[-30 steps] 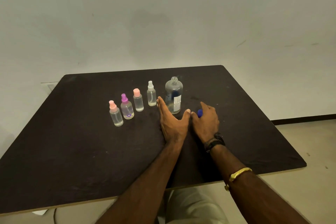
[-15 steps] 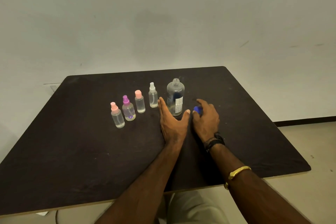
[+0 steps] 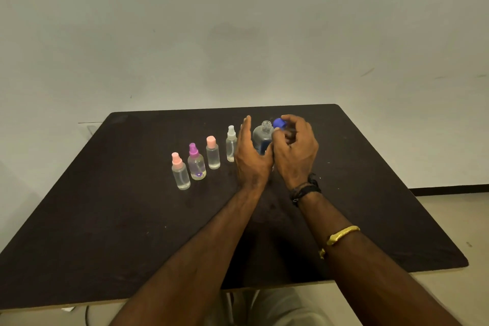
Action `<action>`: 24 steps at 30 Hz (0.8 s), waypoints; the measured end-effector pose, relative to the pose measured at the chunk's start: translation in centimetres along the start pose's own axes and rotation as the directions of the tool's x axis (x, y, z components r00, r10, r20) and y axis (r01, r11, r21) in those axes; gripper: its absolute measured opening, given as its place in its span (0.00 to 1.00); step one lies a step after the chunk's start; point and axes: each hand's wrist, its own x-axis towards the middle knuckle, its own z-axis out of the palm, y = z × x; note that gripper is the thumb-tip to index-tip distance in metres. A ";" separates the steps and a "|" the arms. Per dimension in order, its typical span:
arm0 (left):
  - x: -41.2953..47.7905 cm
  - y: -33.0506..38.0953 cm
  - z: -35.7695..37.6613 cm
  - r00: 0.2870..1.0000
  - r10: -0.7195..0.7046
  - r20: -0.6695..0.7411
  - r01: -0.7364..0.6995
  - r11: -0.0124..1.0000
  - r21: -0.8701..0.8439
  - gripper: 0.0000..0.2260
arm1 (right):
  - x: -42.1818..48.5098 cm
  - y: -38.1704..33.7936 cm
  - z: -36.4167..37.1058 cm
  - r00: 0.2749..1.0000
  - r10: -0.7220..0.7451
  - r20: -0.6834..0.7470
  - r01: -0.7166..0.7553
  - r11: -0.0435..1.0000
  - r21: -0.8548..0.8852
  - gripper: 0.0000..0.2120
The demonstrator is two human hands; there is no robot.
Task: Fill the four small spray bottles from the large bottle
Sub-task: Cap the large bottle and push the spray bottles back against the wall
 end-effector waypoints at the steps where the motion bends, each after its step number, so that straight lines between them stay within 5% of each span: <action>1: 0.4 -0.1 -0.2 1.000 0.012 0.017 -0.012 1.000 0.009 0.34 | 0.1 -0.3 0.2 1.000 0.019 -0.007 -0.019 0.999 0.050 0.12; 6: 1.9 -0.6 -0.8 0.995 0.061 0.078 -0.064 0.997 0.039 0.30 | 0.2 -0.8 1.1 0.995 0.081 -0.052 -0.071 0.983 0.167 0.11; 11: 1.8 -1.6 -0.9 0.993 0.091 0.079 -0.091 0.996 0.004 0.25 | 0.6 -0.4 2.1 0.999 -0.002 -0.036 0.006 0.993 0.118 0.19; 17: 1.7 -2.0 -0.9 0.989 0.120 0.091 -0.126 0.991 0.053 0.20 | 0.7 0.4 2.7 1.000 -0.020 -0.019 0.022 0.996 0.085 0.14; 24: 1.5 -1.7 -1.1 0.988 0.092 0.122 -0.094 0.996 0.009 0.28 | 0.3 1.2 2.8 0.999 -0.031 0.037 0.029 0.998 0.055 0.13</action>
